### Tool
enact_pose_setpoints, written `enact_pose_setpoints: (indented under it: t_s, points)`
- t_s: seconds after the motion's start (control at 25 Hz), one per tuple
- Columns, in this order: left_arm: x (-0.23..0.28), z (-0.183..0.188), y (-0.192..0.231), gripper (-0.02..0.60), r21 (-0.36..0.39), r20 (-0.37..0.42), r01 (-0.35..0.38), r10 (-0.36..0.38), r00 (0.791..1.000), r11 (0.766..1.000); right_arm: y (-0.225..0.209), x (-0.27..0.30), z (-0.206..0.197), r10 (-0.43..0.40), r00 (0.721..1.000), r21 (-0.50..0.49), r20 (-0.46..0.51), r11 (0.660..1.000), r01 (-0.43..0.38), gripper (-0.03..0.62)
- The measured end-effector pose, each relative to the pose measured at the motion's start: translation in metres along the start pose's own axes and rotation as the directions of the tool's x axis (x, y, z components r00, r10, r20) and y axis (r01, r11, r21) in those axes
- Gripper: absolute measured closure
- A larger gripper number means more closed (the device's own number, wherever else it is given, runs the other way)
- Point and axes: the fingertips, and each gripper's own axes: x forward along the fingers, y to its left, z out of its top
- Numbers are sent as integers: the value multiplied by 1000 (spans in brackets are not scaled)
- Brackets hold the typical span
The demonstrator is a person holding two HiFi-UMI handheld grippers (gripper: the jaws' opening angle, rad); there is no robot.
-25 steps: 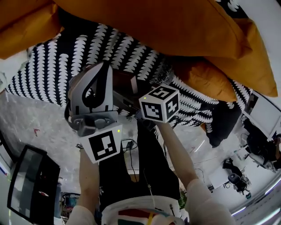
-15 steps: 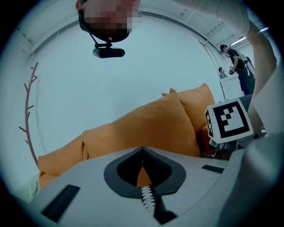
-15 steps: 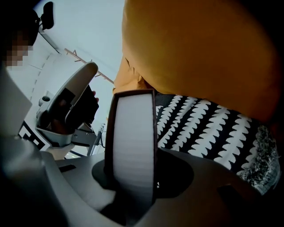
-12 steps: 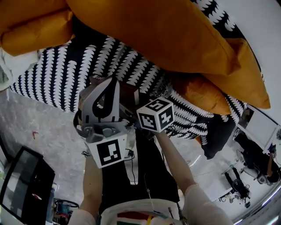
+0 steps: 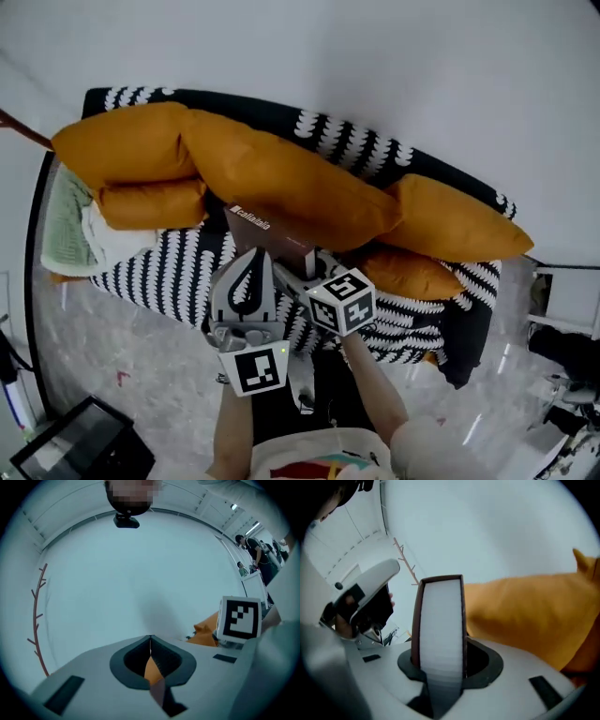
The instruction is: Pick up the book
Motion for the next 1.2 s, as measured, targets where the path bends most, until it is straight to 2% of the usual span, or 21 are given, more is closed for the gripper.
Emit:
enact_pose_setpoints:
  t_s: [0.12, 0.2, 0.28, 0.36, 0.44, 0.48, 0.56, 0.68, 0.84, 0.92, 1.2]
  points:
    - [-1, 85, 22, 574, 5, 109, -19, 18, 994, 1000, 14, -69, 88, -56, 983, -10, 174, 998, 59, 439]
    - [-6, 152, 32, 574, 17, 212, -27, 23, 977, 999, 33, -127, 139, -90, 950, -6, 298, 995, 96, 439]
    - [-15, 218, 34, 574, 39, 313, -24, 10, 950, 999, 52, -188, 182, -121, 895, -7, 430, 991, 137, 439]
    - [-24, 275, 22, 574, 70, 396, -6, -23, 918, 997, 70, -252, 215, -141, 819, -16, 556, 984, 180, 439]
    - [-34, 316, 2, 574, 127, 464, 12, -70, 883, 992, 85, -310, 235, -153, 743, -33, 652, 973, 230, 439]
    - [-37, 328, -7, 574, 166, 487, 18, -97, 868, 986, 93, -330, 241, -157, 715, -47, 681, 965, 256, 439]
    - [-34, 341, -15, 574, 233, 503, 25, -143, 852, 972, 105, -351, 248, -159, 680, -81, 716, 948, 307, 439]
    - [-33, 360, -18, 574, 251, 539, 43, -177, 824, 967, 113, -371, 247, -175, 632, -109, 755, 917, 385, 439]
    - [-60, 373, -44, 574, 294, 572, 61, -227, 788, 954, 118, -398, 212, -216, 579, -74, 786, 897, 436, 439]
    - [-68, 372, -49, 574, 308, 576, 67, -242, 781, 949, 122, -401, 200, -223, 570, -61, 791, 898, 436, 439]
    - [-74, 376, -46, 574, 327, 579, 53, -244, 778, 944, 126, -402, 197, -228, 576, -63, 785, 896, 440, 439]
